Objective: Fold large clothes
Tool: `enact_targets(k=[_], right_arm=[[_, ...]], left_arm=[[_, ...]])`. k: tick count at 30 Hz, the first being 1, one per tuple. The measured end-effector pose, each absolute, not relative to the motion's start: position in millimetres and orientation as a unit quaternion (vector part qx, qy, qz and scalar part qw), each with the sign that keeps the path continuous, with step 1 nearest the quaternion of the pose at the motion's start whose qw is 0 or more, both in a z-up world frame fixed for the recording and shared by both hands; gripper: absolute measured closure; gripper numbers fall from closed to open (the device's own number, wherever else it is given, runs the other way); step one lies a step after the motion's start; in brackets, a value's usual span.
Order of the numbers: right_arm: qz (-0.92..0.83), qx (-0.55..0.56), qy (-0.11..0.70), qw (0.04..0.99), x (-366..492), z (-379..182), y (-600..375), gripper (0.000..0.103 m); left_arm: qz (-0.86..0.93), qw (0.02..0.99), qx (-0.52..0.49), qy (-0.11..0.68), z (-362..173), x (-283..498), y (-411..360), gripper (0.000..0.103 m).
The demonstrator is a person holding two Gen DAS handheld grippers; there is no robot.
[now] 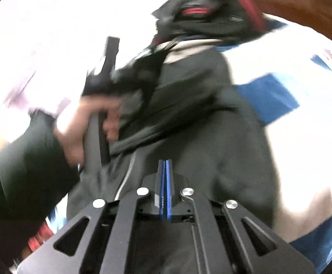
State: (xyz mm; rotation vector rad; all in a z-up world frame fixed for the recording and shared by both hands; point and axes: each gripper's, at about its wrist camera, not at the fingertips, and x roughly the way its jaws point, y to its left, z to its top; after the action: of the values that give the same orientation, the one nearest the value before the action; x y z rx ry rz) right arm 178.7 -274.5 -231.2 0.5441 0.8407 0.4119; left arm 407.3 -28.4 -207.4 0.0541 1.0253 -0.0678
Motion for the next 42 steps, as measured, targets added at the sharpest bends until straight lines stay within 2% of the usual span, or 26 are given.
enact_targets(k=[5, 16, 18, 20, 22, 30, 31, 33, 34, 35, 42], right_arm=[[0.211, 0.239, 0.397, 0.861, 180, -230, -264, 0.101], [0.180, 0.281, 0.376, 0.864, 186, -230, -287, 0.100], [0.173, 0.284, 0.381, 0.863, 187, -235, -291, 0.099], [0.168, 0.292, 0.384, 0.860, 190, -238, -296, 0.099], [0.162, 0.298, 0.384, 0.859, 191, -240, -301, 0.098], [0.175, 0.300, 0.382, 0.856, 190, -239, -299, 0.098], [0.175, 0.301, 0.382, 0.856, 189, -238, -298, 0.098], [0.175, 0.303, 0.382, 0.855, 189, -239, -299, 0.098], [0.176, 0.304, 0.382, 0.855, 189, -239, -300, 0.098], [0.176, 0.304, 0.382, 0.855, 189, -239, -300, 0.098], [0.180, 0.308, 0.383, 0.852, 190, -241, -299, 0.093]], left_arm=[[-0.009, 0.840, 0.100, 0.533, -252, 428, -49, 0.090], [-0.026, 0.832, 0.209, 0.513, -254, 392, -75, 0.088], [-0.019, 0.832, 0.191, 0.520, -252, 394, -70, 0.077], [0.006, 0.837, 0.165, 0.522, -245, 395, -59, 0.042], [-0.017, 0.849, 0.130, 0.512, -234, 385, -54, 0.031], [-0.066, 0.887, 0.052, 0.454, -192, 348, -32, 0.031], [-0.061, 0.892, 0.043, 0.446, -189, 349, -28, 0.031], [-0.048, 0.893, 0.026, 0.447, -190, 360, -21, 0.052], [-0.048, 0.887, 0.018, 0.459, -195, 369, -18, 0.082], [-0.051, 0.881, 0.012, 0.470, -200, 378, -17, 0.102], [-0.118, 0.861, -0.009, 0.495, -223, 392, -41, 0.103]])
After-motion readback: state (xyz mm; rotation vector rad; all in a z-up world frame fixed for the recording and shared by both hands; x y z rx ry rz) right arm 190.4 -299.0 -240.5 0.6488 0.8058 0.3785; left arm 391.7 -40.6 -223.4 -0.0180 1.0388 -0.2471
